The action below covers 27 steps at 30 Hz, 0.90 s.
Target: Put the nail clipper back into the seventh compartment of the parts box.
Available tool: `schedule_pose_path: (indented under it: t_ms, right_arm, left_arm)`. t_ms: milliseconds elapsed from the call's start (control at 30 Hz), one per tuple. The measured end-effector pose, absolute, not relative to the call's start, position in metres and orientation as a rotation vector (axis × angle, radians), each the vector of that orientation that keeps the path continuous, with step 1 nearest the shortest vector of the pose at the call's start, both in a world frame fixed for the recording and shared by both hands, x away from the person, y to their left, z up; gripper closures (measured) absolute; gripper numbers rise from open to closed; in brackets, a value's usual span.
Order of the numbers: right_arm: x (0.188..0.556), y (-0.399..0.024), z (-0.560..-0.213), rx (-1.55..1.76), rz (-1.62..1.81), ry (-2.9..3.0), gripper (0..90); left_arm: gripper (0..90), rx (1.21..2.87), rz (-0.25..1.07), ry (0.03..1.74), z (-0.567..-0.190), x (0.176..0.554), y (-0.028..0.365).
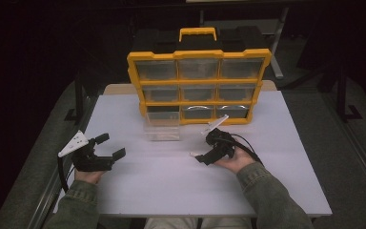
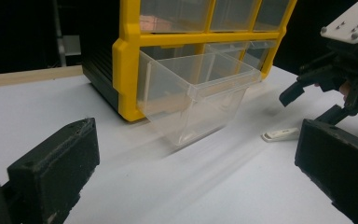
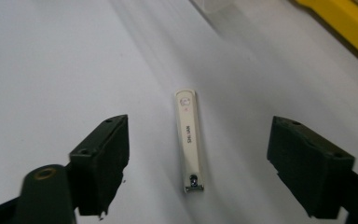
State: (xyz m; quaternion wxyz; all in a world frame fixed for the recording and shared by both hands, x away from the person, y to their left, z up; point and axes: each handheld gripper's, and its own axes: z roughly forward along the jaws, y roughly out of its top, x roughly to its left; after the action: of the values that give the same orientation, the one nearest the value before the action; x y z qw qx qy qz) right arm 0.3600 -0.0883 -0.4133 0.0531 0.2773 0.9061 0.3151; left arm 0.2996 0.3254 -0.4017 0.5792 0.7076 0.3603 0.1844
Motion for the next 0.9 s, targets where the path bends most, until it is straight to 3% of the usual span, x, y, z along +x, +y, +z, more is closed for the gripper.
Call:
schedule_pose_path:
  t_ms: [467,900]
  right_arm:
    - [0.365,-0.084,-0.422,0.862,0.919,2.804,40.8]
    - [0.366,-0.079,-0.429,0.868,0.85,2.831,66.2]
  left_arm:
    - [0.0,1.654,0.43,0.841,-0.402,0.3,0.325]
    - [0.0,1.652,0.424,0.839,-0.402,0.3,0.325]
